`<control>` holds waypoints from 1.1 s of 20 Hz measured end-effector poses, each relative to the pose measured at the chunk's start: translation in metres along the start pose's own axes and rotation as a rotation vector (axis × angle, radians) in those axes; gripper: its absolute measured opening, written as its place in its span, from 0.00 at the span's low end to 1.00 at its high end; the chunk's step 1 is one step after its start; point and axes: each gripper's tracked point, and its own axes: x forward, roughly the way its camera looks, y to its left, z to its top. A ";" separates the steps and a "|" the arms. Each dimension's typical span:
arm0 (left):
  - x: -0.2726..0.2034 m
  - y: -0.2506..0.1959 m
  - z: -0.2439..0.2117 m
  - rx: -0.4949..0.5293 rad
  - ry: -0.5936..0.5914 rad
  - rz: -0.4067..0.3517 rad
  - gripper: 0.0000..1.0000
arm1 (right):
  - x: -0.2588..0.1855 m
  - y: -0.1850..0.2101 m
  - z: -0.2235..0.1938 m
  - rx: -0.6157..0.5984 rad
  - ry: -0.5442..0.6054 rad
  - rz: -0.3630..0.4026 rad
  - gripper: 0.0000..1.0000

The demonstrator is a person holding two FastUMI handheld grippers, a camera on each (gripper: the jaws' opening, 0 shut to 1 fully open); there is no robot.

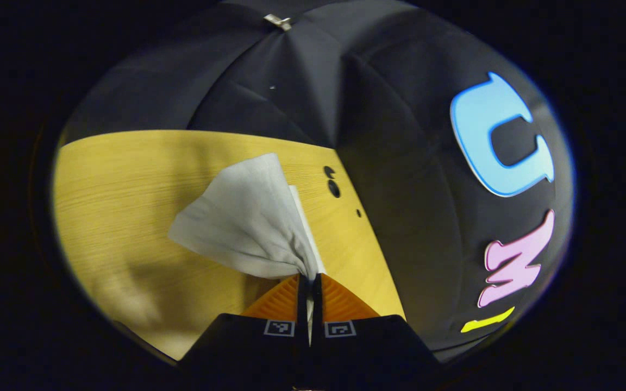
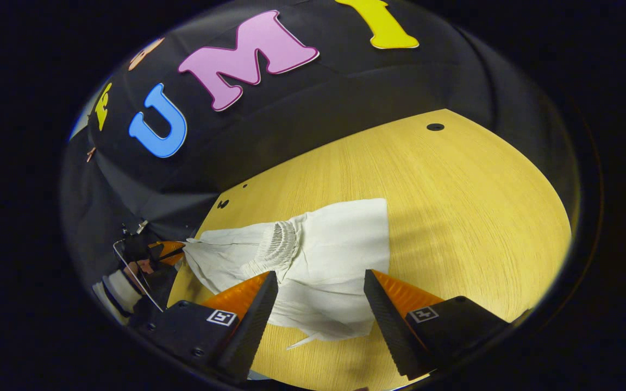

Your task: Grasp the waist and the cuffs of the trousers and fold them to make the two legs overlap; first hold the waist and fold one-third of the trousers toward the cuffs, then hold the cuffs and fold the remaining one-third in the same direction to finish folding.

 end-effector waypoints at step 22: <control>-0.067 -0.092 -0.311 1.467 0.291 -0.551 0.06 | -0.102 -0.098 -0.006 0.118 -0.104 -0.135 0.97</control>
